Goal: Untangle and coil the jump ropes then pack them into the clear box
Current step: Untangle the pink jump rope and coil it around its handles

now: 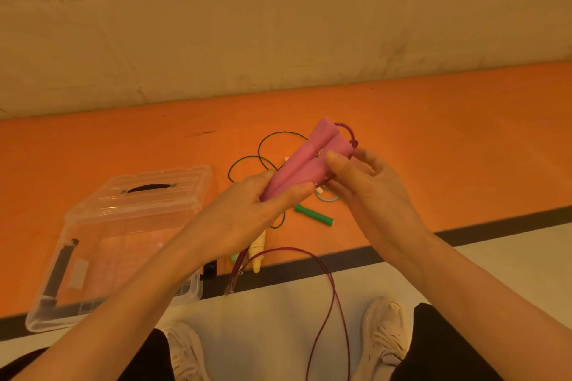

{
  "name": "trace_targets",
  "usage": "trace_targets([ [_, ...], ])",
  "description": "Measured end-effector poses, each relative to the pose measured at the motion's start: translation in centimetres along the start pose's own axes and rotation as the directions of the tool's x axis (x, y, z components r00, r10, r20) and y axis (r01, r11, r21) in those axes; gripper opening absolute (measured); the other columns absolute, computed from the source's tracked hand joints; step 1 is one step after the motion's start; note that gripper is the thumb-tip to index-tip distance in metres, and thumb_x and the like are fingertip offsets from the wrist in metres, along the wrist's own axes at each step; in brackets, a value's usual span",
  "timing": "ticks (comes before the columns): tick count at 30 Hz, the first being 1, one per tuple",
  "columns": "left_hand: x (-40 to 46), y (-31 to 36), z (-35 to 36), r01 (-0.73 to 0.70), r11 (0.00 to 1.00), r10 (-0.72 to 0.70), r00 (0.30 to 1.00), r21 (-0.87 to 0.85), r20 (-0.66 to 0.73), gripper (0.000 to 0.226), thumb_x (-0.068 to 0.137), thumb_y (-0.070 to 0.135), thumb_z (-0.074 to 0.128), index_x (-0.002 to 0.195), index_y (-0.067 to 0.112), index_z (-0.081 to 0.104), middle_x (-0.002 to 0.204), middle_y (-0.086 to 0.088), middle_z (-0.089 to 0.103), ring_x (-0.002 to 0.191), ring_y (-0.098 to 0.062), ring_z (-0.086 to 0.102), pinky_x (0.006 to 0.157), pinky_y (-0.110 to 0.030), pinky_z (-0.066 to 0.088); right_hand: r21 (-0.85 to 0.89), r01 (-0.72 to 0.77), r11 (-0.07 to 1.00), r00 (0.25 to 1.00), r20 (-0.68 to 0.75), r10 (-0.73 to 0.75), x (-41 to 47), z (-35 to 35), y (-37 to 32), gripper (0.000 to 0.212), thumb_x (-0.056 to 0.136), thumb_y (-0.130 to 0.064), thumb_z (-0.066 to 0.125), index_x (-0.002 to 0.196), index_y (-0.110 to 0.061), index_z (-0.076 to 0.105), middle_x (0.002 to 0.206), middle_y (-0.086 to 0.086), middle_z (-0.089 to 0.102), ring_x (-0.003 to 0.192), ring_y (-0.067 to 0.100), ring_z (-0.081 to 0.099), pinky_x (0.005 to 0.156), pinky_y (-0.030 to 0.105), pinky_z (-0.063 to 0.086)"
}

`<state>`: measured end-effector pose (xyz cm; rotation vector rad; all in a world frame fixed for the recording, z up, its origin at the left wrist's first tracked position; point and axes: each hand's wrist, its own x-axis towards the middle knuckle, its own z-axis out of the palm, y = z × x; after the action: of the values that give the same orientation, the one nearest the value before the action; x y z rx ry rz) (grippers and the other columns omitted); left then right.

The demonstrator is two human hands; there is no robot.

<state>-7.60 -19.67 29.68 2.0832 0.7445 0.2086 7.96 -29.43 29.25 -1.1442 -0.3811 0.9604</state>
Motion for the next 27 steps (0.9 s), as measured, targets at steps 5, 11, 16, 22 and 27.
trace_targets([
  [5, -0.6, 0.3, 1.1, 0.03, 0.991, -0.039, 0.997, 0.132, 0.064, 0.055, 0.067, 0.088, 0.033, 0.085, 0.04, 0.053, 0.063, 0.01, 0.052, 0.057, -0.007, 0.046, 0.06, -0.033, 0.04, 0.132, -0.052, 0.99, 0.997, 0.057, 0.044, 0.5, 0.5, -0.3, 0.069, 0.066, -0.021, 0.079, 0.127, -0.007, 0.051, 0.113, 0.019, 0.066, 0.1, 0.029, 0.068, 0.085, 0.041, 0.056],
  [11, -0.9, 0.6, 0.9, 0.029, 0.98, -0.051, 0.993, 0.195, 0.107, 0.05, 0.062, 0.085, 0.053, 0.09, 0.044, 0.047, 0.069, 0.011, 0.057, 0.062, -0.008, 0.056, 0.062, -0.036, 0.046, -0.026, 0.07, 0.997, 0.994, -0.085, -0.072, -0.3, 0.7, 0.3, 0.035, 0.087, -0.008, 0.066, 0.116, 0.006, 0.052, 0.084, 0.012, 0.068, 0.077, 0.021, 0.068, 0.059, 0.03, 0.053],
  [16, -1.2, 1.4, 1.0, -0.03, 0.927, 0.017, 0.999, 0.375, 0.04, 0.036, 0.077, 0.069, 0.058, 0.084, 0.045, 0.031, 0.065, 0.012, 0.047, 0.081, -0.01, 0.047, 0.067, -0.025, 0.042, -0.036, 0.067, 0.997, 0.988, -0.136, -0.072, -0.3, 0.8, 0.0, 0.028, 0.087, -0.01, 0.067, 0.111, 0.001, 0.056, 0.08, 0.008, 0.07, 0.075, 0.017, 0.069, 0.055, 0.028, 0.052],
  [22, -0.6, 1.2, 0.7, -0.047, 0.965, 0.058, 0.998, 0.259, -0.038, 0.033, 0.064, 0.077, 0.064, 0.084, 0.056, 0.046, 0.064, 0.016, 0.056, 0.068, 0.0, 0.053, 0.053, -0.019, 0.038, -0.02, 0.092, 0.996, 0.985, -0.147, -0.094, -0.1, 0.7, 0.2, 0.016, 0.087, -0.01, 0.067, 0.098, -0.011, 0.056, 0.075, 0.005, 0.071, 0.077, 0.021, 0.069, 0.061, 0.032, 0.05],
  [27, -0.1, 1.1, 1.0, 0.054, 0.99, -0.05, 0.998, 0.13, -0.034, 0.036, 0.058, 0.061, 0.077, 0.085, 0.044, 0.059, 0.062, 0.013, 0.062, 0.051, -0.006, 0.06, 0.052, -0.031, 0.048, 0.02, 0.132, 0.991, 0.977, -0.174, -0.126, -0.3, 1.1, 0.5, 0.014, 0.087, -0.005, 0.066, 0.095, -0.01, 0.055, 0.072, 0.005, 0.07, 0.071, 0.018, 0.068, 0.055, 0.025, 0.051],
])
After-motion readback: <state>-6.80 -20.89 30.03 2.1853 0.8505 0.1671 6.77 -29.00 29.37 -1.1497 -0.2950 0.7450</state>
